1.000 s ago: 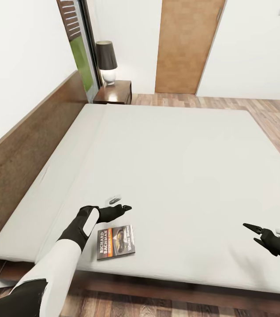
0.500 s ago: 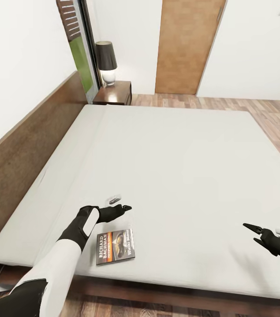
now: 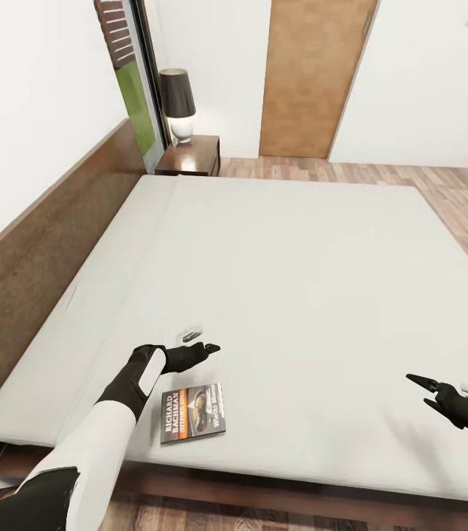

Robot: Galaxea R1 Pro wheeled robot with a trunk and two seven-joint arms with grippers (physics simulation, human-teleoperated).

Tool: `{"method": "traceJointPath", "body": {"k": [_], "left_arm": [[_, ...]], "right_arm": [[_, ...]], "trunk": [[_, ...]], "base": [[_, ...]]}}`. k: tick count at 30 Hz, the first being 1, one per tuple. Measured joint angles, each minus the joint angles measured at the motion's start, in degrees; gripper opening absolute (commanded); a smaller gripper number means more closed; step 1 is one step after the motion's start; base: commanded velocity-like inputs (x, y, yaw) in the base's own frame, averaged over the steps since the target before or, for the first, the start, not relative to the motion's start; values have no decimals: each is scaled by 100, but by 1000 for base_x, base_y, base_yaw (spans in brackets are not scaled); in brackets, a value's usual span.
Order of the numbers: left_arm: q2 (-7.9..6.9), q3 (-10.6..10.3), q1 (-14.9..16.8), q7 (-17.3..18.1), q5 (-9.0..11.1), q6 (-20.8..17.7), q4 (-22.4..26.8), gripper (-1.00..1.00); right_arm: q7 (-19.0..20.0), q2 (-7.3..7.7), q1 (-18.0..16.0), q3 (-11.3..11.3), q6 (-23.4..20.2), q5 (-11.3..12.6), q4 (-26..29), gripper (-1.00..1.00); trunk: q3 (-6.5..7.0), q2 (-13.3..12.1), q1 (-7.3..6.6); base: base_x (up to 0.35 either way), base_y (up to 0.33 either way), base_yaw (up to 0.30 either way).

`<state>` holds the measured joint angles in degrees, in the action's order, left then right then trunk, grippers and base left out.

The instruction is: In the bedroom, move the book from the bed onto either nightstand, and place the two sandals side by side next to the bed.

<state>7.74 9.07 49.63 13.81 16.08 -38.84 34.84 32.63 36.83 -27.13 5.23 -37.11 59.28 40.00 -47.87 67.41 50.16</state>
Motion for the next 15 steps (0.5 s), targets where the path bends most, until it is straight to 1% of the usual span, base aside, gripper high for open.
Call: {"method": "traceJointPath", "body": {"k": [11, 15], "left_arm": [[0, 0, 0, 0, 7, 0, 0, 100], [0, 0, 0, 0, 8, 0, 0, 100]], "right_arm": [[-2, 0, 0, 1, 0, 0, 0, 100], [-3, 0, 0, 0, 0, 1, 0, 100]], "trunk": [[-198, 441, 242], [-198, 443, 242]], "base": [[0, 0, 0], [0, 0, 0]]}}
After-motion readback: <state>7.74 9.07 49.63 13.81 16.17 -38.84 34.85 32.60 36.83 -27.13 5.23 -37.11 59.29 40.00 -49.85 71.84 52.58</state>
